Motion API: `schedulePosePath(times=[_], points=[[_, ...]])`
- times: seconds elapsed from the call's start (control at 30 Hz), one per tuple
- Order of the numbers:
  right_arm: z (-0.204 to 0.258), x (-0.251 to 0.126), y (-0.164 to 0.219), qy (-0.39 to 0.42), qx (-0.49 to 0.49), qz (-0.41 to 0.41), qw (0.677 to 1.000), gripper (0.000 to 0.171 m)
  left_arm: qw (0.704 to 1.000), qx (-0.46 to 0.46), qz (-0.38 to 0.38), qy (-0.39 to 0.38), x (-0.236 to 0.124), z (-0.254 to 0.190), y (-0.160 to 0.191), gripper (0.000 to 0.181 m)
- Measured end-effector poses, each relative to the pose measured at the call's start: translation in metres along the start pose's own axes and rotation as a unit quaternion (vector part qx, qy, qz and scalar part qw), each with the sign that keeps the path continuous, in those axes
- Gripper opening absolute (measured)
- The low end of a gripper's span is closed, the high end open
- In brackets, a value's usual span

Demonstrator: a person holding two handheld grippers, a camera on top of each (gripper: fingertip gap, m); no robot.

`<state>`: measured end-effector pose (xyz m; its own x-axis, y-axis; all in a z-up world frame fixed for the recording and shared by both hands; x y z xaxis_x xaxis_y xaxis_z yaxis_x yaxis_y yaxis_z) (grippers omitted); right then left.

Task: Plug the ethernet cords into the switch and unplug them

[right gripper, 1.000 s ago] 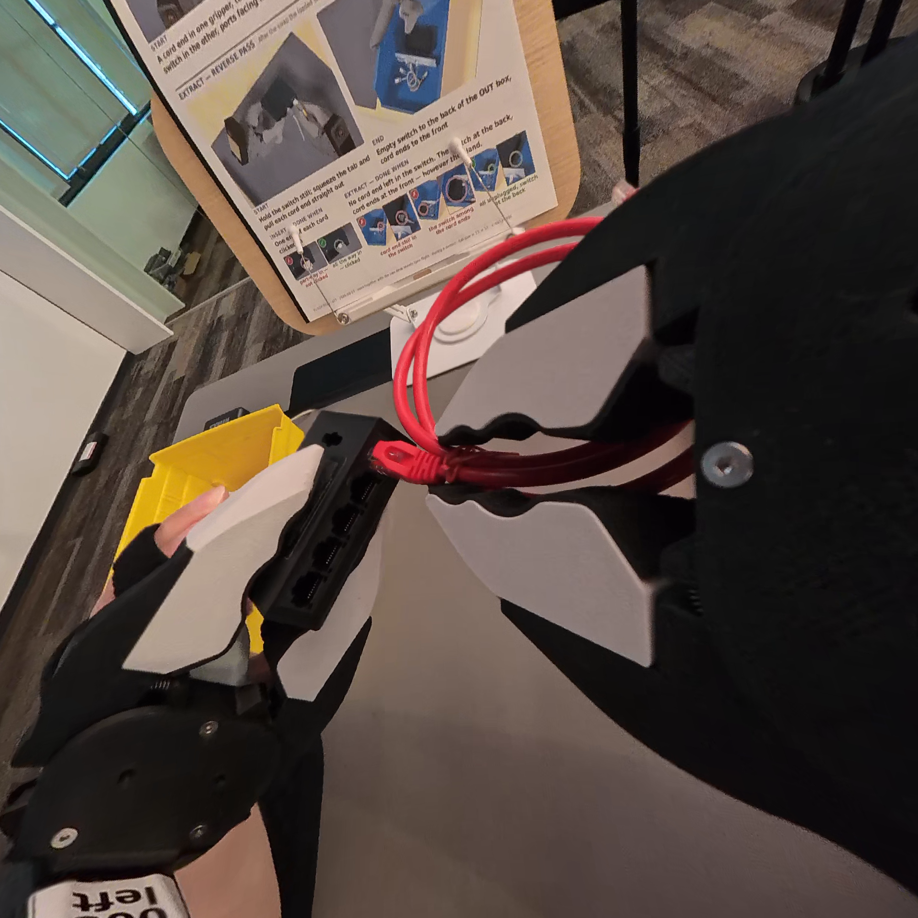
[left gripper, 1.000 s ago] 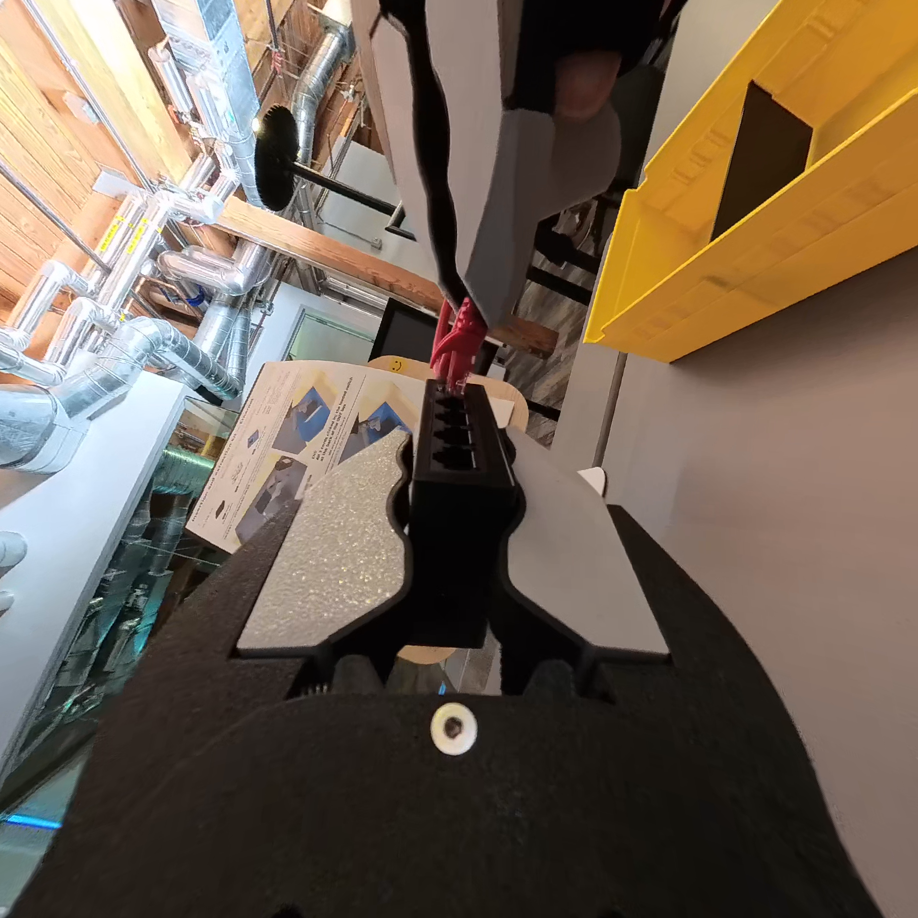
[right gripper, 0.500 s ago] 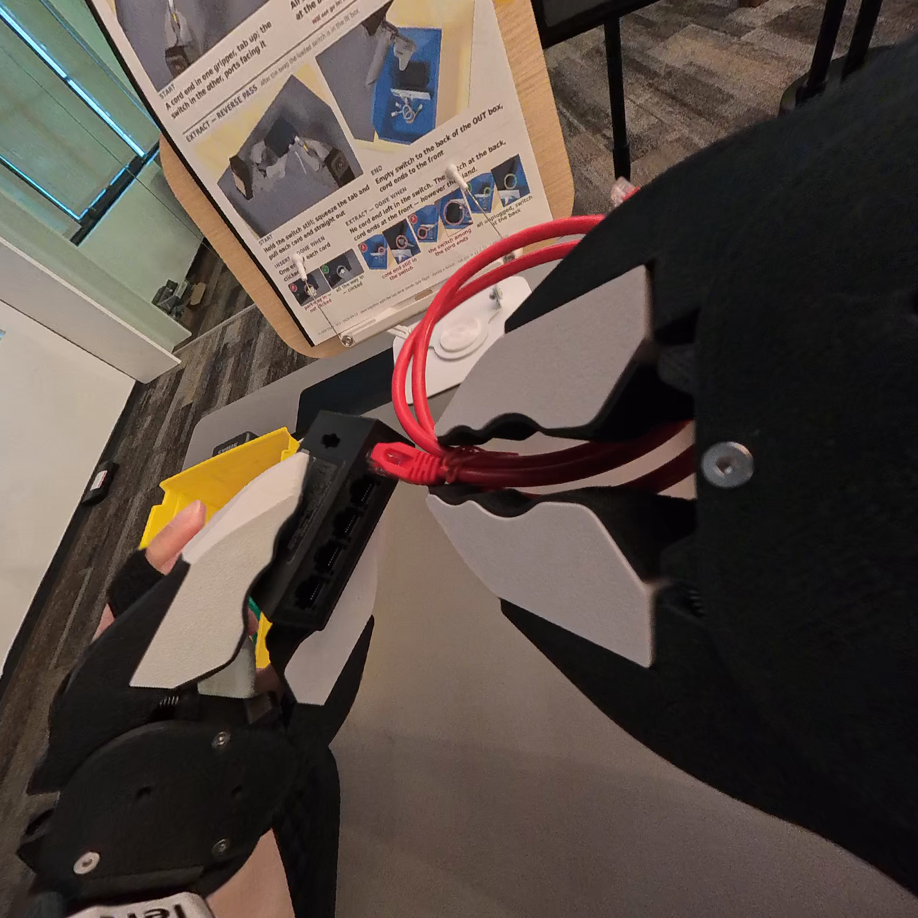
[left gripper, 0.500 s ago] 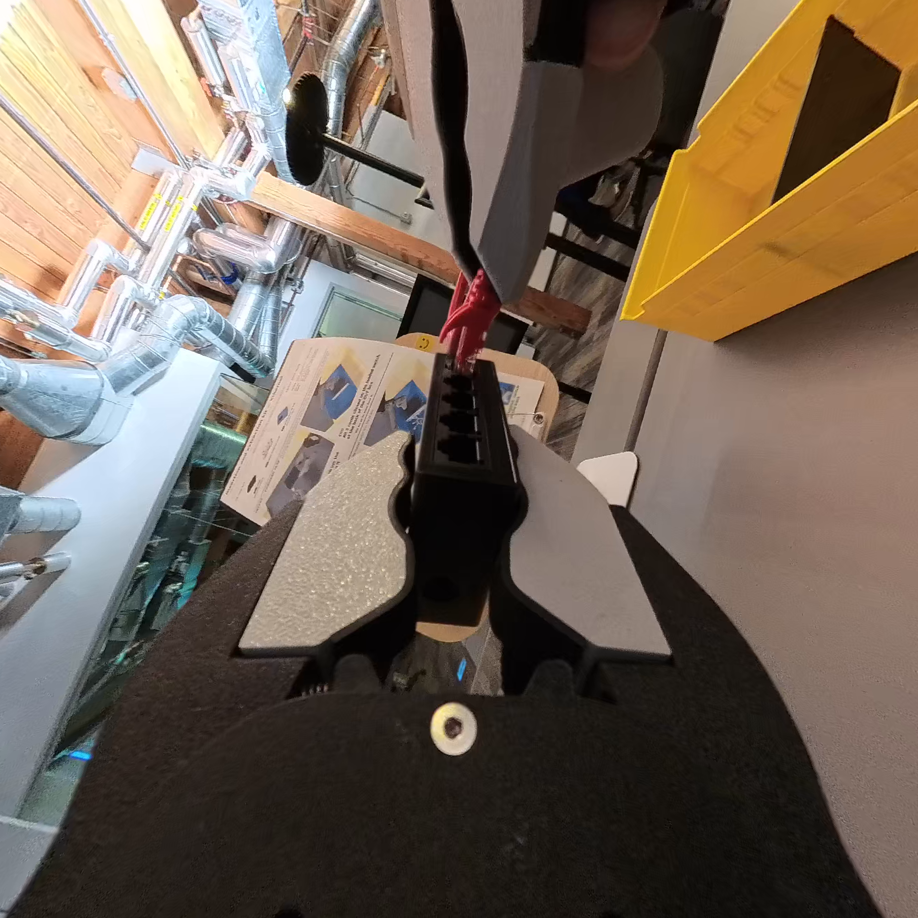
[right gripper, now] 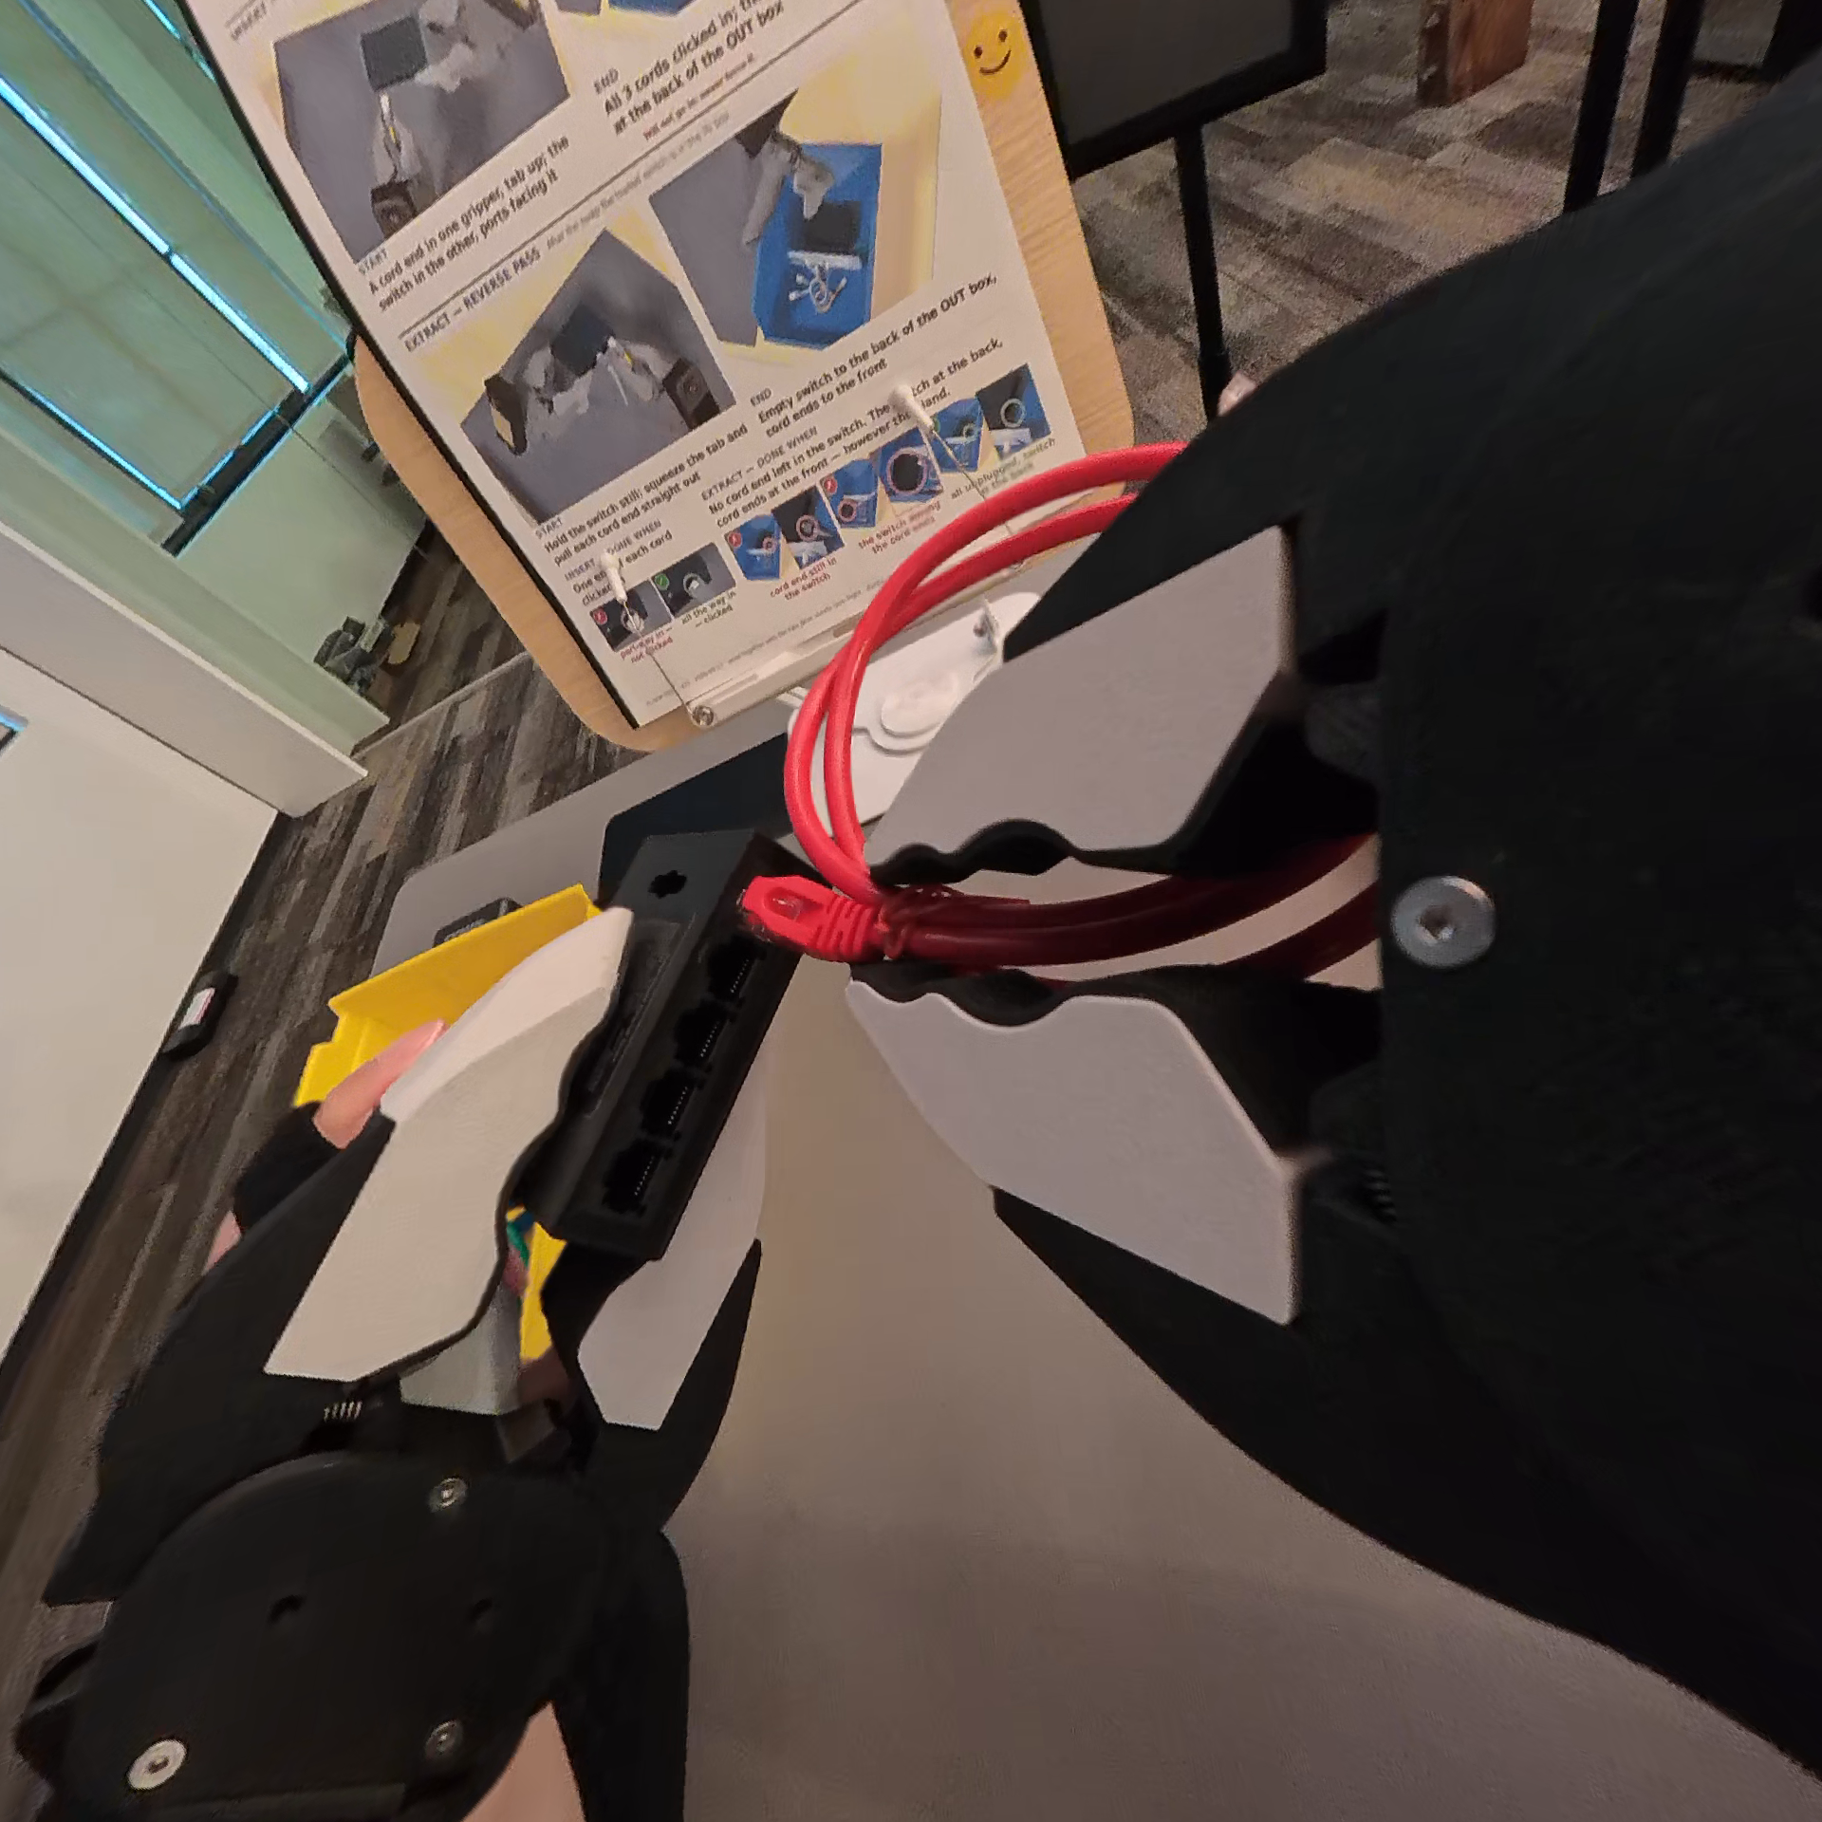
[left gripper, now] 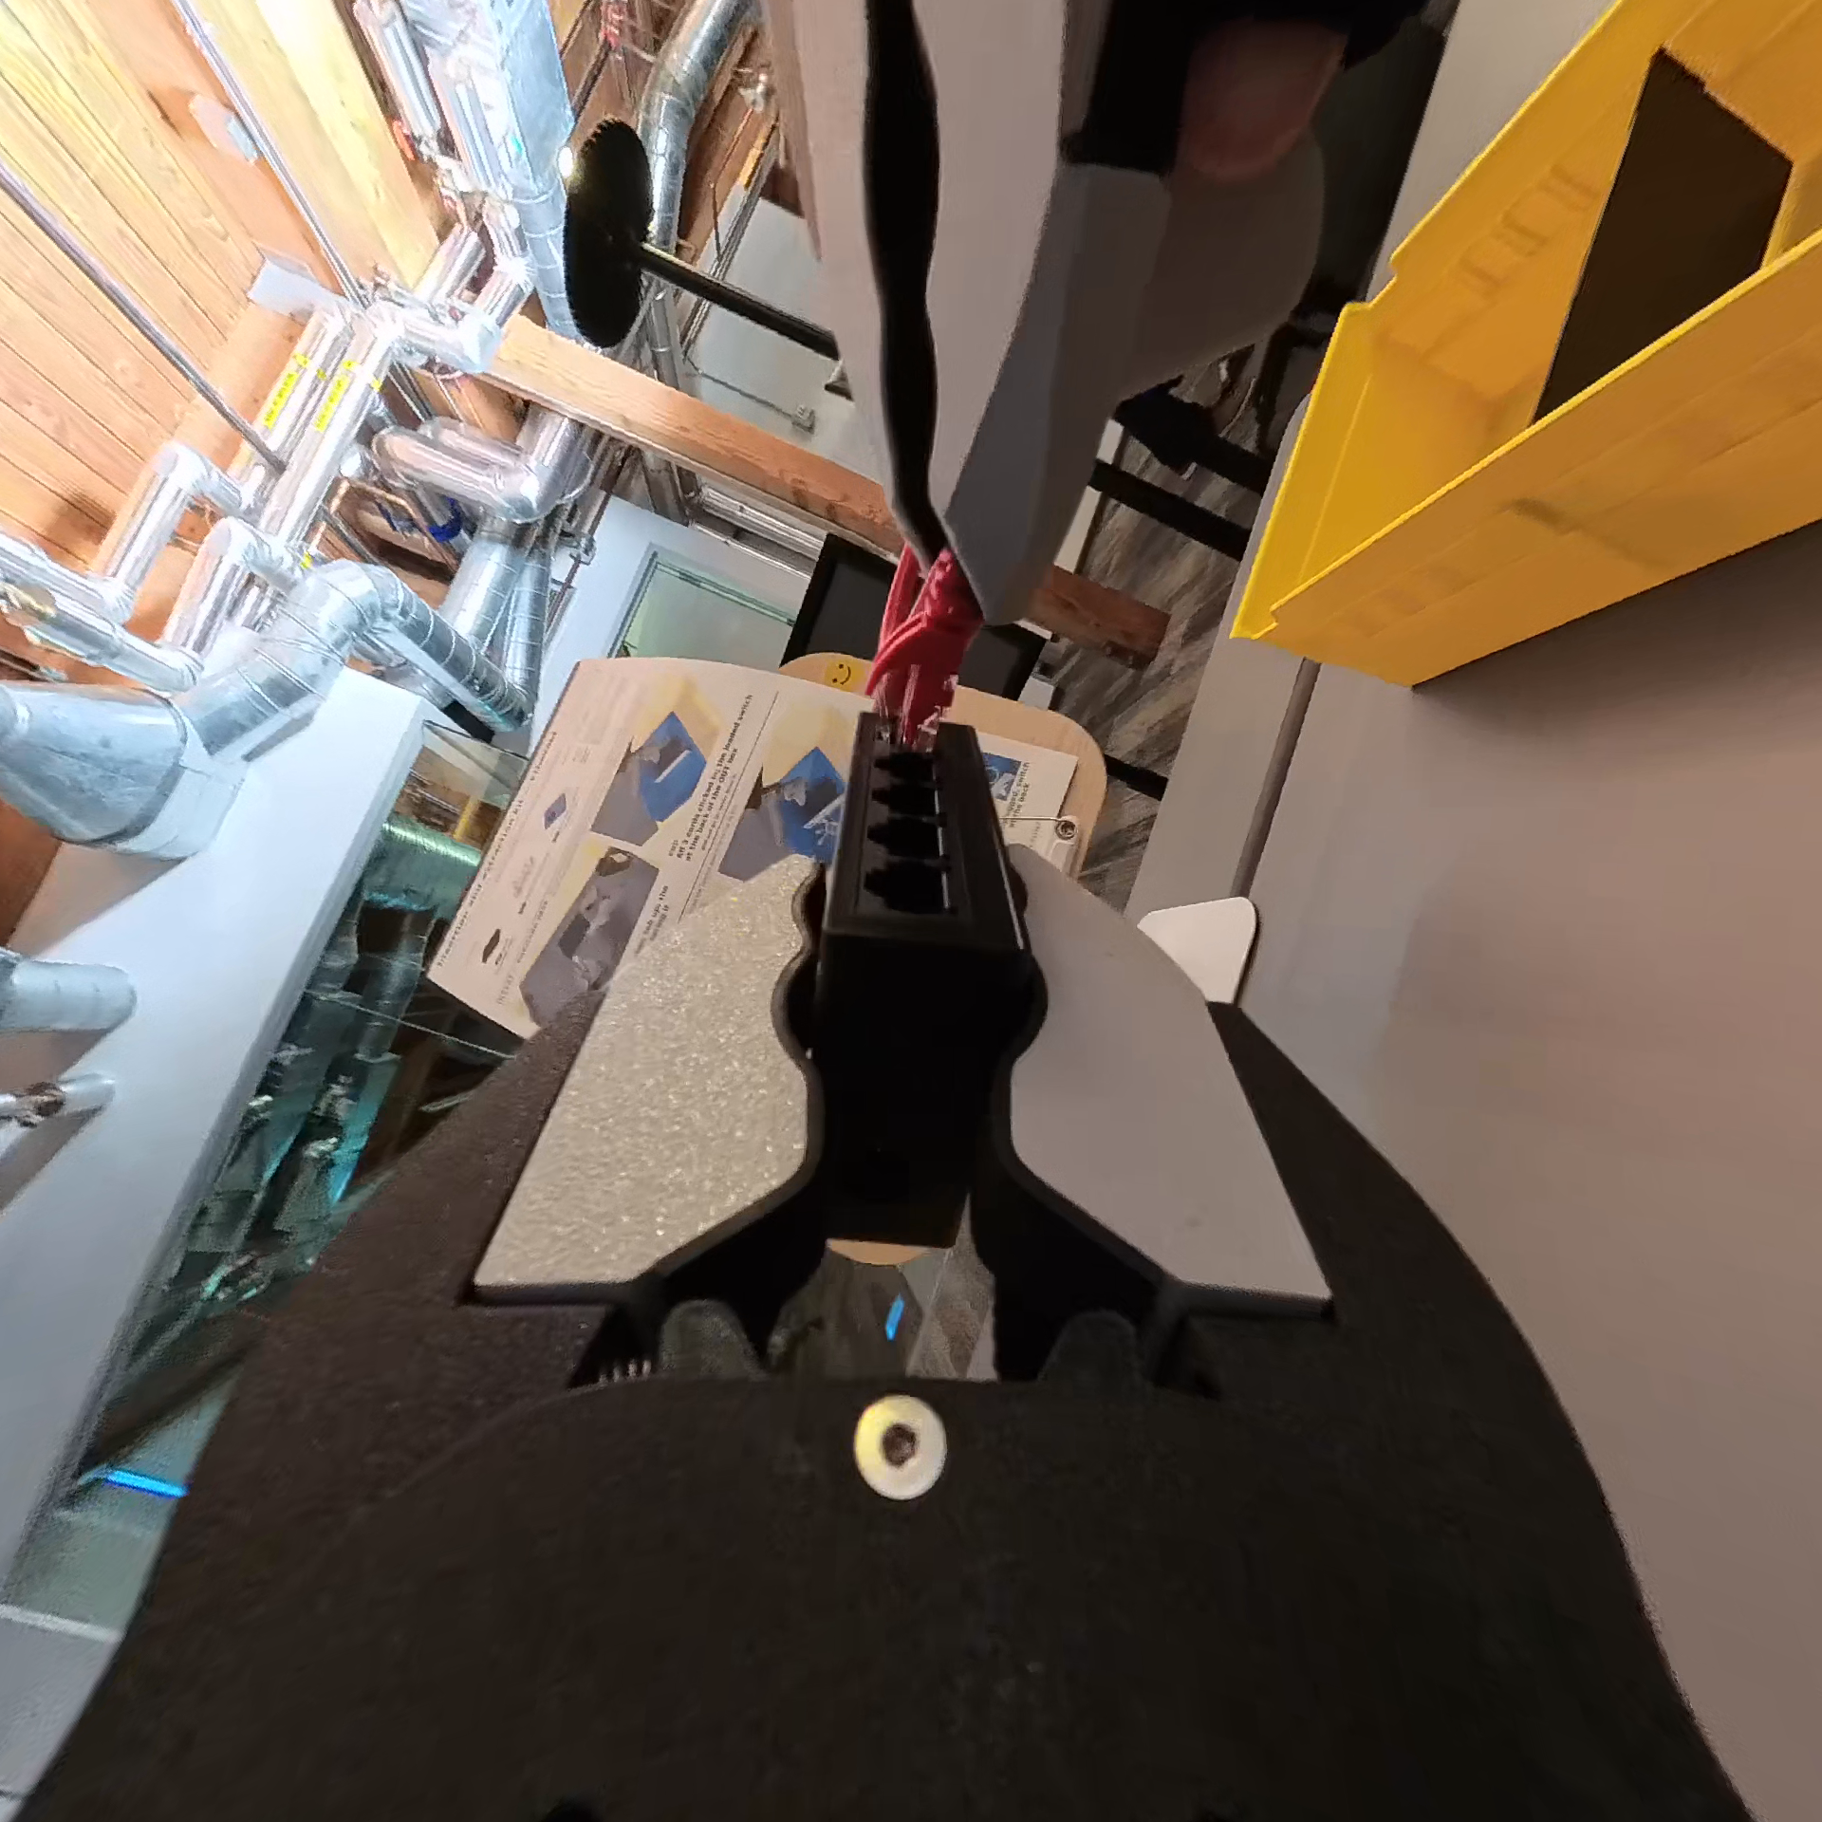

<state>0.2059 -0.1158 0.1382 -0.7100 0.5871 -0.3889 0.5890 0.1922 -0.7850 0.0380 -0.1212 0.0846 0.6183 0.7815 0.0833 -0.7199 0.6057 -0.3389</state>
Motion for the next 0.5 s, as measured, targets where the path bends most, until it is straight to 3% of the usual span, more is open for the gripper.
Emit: schedulePosePath(times=[0.3,0.5], points=[[0.005,0.000,-0.011,0.043,0.000,-0.066,0.997,0.016,0.998,-0.064,0.003,-0.024,-0.007,0.021,0.002,0.045],[0.010,-0.002,-0.018,0.079,-0.004,-0.116,0.990,0.016,0.991,-0.126,0.003,-0.039,-0.012,0.036,-0.001,0.076]])
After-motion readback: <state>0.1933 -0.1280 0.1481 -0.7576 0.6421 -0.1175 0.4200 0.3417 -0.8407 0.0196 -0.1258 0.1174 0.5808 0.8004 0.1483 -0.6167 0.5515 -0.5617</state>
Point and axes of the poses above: each gripper's, where its closed fingertips meet, x out along the fingers, y out of its underside, z = x × y across the jaws, the point moved 10 cm from there along -x, back along the fingers, and after that the axes turned 2 degrees about x, right-handed, at the moved point
